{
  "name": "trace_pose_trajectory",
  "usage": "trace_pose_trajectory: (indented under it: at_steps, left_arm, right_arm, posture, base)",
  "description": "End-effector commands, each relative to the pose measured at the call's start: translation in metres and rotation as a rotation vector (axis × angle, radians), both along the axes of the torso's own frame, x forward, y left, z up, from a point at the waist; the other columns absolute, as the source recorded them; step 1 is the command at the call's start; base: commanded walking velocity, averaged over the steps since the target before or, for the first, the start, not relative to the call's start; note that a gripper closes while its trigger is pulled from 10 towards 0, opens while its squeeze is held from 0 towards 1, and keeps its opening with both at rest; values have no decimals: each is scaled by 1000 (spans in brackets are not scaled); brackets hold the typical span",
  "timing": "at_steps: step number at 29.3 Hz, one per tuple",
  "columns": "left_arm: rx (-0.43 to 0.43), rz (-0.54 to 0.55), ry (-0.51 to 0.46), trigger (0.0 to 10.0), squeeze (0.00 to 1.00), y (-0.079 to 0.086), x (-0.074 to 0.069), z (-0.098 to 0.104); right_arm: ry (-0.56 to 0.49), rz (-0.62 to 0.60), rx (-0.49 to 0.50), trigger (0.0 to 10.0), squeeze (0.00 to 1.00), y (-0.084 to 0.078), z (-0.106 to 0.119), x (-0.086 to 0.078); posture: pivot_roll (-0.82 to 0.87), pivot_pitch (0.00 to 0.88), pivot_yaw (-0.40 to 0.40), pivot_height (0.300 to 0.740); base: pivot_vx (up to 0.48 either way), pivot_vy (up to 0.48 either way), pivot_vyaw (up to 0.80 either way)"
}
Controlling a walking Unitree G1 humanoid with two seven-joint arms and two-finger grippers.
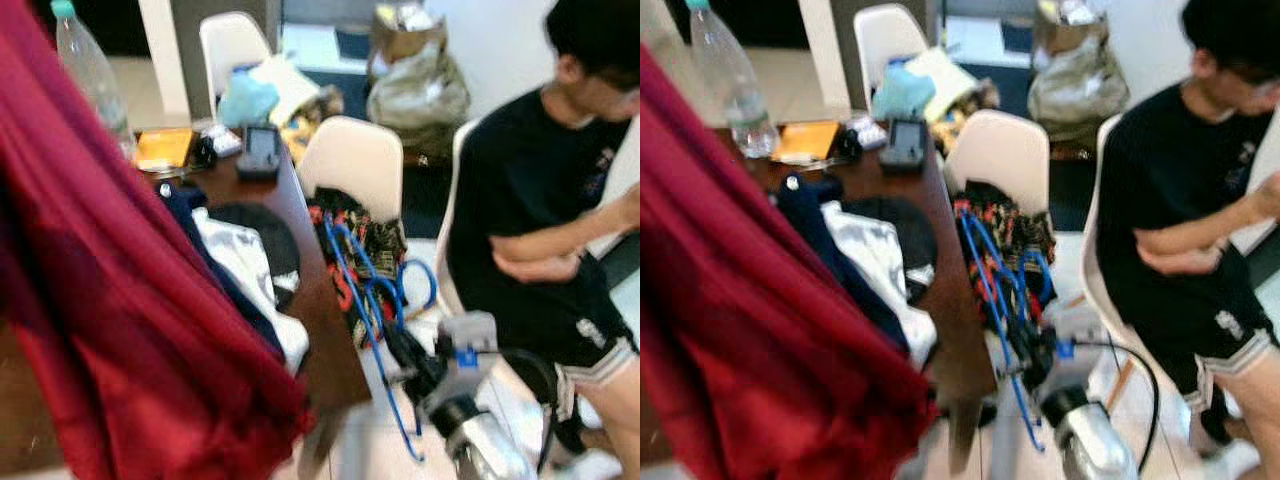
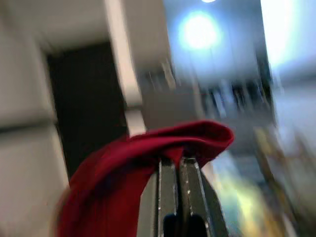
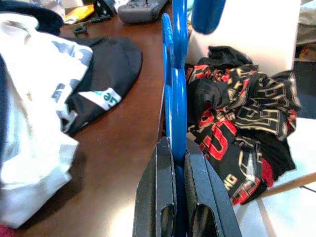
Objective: Hang hanger
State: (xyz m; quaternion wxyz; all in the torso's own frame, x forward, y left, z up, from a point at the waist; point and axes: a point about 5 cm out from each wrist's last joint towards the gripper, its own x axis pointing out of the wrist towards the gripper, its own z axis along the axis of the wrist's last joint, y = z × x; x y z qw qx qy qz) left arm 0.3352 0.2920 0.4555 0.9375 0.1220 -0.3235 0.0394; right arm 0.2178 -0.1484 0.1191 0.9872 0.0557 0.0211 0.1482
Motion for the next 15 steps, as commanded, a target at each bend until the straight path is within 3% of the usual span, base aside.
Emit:
trace_pose_trajectory:
  at_steps: [1,2,3,4,5,6,7,9,10,11,12,14,15]
  left_arm:
    - [30,42,55,10000,0,2,6,-14]
    - [30,42,55,10000,0,2,6,-14]
    - [42,81,152,10000,0,7,17,-44]
    - [42,81,152,10000,0,7,17,-44]
    - [31,115,252,10000,0,14,26,-76]
    - [31,115,252,10000,0,14,26,-76]
    - [19,119,334,10000,0,17,32,-105]
    - [19,119,334,10000,0,17,32,-105]
    - [17,110,407,10000,0,16,37,-129]
    - [17,110,407,10000,0,16,37,-129]
    - [31,7,512,10000,0,0,44,-162]
    - [31,7,512,10000,0,0,44,-162]
    - [70,-91,543,10000,0,-17,45,-172]
  right_arm:
    - [14,-14,3,10000,0,-3,-3,-3]
    - [14,-14,3,10000,0,-3,-3,-3]
    - [12,-15,2,10000,0,-3,-3,-3]
    - [12,-15,2,10000,0,-3,-3,-3]
    - [11,-16,2,10000,0,-4,-3,-3]
    - [11,-16,2,10000,0,-4,-3,-3]
    - [11,-15,2,10000,0,-4,-3,-3]
    - [11,-15,2,10000,0,-4,-3,-3]
    - [11,-14,3,10000,0,-4,-3,-3]
    - [11,-14,3,10000,0,-4,-3,-3]
    - [12,-11,3,10000,0,-5,-2,-3]
    - [12,-11,3,10000,0,-5,-2,-3]
    - [12,-11,2,10000,0,-5,-2,-3]
  posture:
    - [57,141,-50,740]
    - [57,141,-50,740]
    - [57,143,-54,740]
    - [57,143,-54,740]
    - [60,143,-54,740]
    - [60,143,-54,740]
    - [60,143,-57,740]
    - [60,143,-57,740]
    - [61,143,-59,740]
    - [61,143,-59,740]
    - [57,143,-59,740]
    - [57,143,-59,740]
    - [54,144,-57,740]
  base:
    - [0,0,0]
    - [0,0,0]
    - [0,0,0]
    - [0,0,0]
    - [0,0,0]
    - [0,0,0]
    - [0,0,0]
    - [0,0,0]
    - [0,0,0]
    - [0,0,0]
    - [0,0,0]
    - [0,0,0]
    - [0,0,0]
